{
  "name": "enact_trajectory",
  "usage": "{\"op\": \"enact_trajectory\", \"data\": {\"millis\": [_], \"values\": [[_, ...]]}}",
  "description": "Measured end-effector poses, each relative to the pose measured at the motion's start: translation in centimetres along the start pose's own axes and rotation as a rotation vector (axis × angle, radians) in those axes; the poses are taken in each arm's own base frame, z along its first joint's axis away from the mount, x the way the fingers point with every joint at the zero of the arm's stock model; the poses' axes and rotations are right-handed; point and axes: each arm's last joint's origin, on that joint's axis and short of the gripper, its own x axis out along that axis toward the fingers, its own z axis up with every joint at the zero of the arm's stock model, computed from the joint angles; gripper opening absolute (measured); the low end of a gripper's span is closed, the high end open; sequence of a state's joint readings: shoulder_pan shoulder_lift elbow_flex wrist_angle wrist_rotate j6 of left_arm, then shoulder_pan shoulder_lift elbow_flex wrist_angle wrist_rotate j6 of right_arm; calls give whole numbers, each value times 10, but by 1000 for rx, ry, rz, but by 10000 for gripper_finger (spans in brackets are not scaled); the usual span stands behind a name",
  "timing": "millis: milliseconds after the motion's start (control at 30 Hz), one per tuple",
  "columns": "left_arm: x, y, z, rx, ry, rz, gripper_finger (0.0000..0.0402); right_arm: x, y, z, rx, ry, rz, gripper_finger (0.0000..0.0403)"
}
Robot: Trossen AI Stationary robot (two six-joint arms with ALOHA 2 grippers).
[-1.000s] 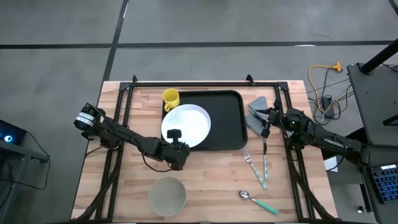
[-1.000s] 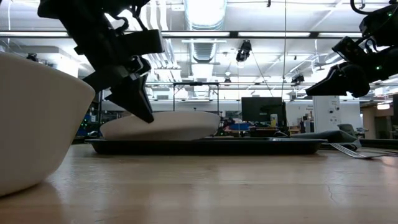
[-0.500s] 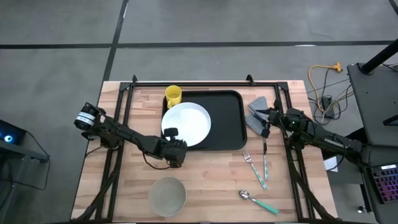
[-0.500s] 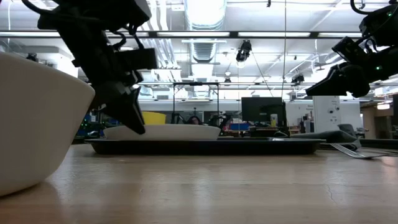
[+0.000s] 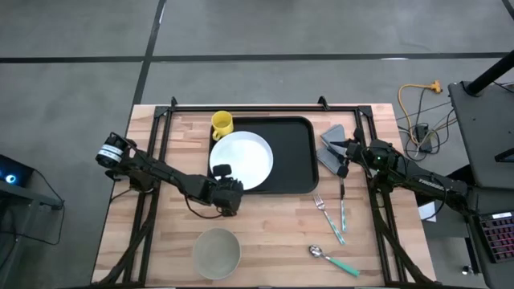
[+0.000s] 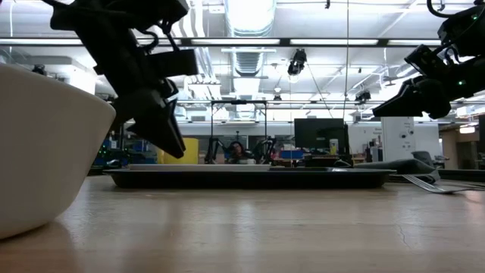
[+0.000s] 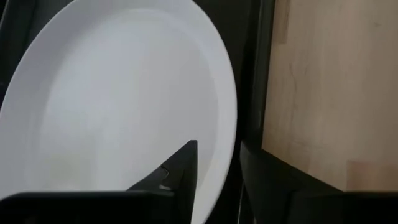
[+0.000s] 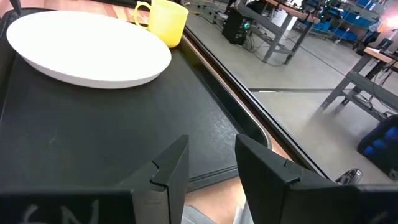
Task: Set up tray
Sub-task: Put the gray bowl on the white plate to the bottom of the yellow mug
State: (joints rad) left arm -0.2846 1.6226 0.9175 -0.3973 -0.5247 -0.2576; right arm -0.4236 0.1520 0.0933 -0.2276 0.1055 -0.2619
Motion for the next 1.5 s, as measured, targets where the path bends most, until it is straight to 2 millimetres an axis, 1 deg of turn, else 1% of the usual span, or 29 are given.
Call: {"op": "enact_trajectory", "data": {"millis": [133, 333, 500, 733, 967, 1200, 1367, 1500], "values": [[-3, -1, 5, -5, -12, -11, 111, 0, 0, 0, 0, 0, 0, 123], [-11, -5, 18, -33, -29, -116, 111, 0, 0, 0, 0, 0, 0, 123], [-20, -11, 27, -34, -50, -166, 111, 0, 0, 0, 0, 0, 0, 123], [-37, -24, 39, -18, -109, -210, 111, 0, 0, 0, 0, 0, 0, 123], [-63, -40, 52, 7, -172, -267, 111, 0, 0, 0, 0, 0, 0, 123], [-87, -59, 55, 46, -225, -330, 111, 0, 0, 0, 0, 0, 0, 123], [-98, -69, 52, 73, -243, -361, 111, 0, 0, 0, 0, 0, 0, 123], [-103, -75, 49, 72, -247, -380, 111, 0, 0, 0, 0, 0, 0, 123]]}}
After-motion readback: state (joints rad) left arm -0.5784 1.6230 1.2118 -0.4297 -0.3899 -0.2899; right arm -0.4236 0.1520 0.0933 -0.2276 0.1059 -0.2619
